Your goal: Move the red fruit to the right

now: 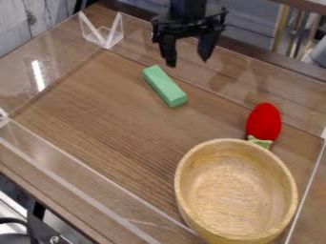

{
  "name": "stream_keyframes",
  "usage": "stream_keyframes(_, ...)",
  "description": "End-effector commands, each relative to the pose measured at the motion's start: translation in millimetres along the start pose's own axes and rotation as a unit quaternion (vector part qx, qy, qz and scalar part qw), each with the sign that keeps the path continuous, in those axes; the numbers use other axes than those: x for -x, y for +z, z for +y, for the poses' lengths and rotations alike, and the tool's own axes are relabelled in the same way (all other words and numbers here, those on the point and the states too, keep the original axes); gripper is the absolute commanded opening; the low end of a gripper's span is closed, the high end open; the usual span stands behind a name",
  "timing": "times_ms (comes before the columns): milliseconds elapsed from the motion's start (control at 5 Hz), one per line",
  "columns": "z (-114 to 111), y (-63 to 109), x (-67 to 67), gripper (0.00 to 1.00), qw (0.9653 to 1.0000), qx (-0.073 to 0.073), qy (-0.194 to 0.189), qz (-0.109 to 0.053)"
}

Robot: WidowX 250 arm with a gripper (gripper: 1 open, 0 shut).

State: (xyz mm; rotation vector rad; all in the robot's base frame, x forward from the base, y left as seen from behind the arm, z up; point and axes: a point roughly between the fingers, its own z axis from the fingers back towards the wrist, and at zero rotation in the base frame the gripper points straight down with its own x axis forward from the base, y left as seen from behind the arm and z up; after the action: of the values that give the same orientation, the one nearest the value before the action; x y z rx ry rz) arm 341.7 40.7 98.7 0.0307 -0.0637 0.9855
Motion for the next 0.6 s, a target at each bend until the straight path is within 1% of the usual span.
stream_keyframes(0,11,4.6,-1.5,1.0,0.9993,0.009,0.033,-0.012)
stream_keyframes(200,28,4.1,0.4,1.0,0.9977,0.017,0.064,-0.01)
stream_keyframes(400,48,19.8,-5.1,1.0,0.9965,0.026,0.079,-0.006)
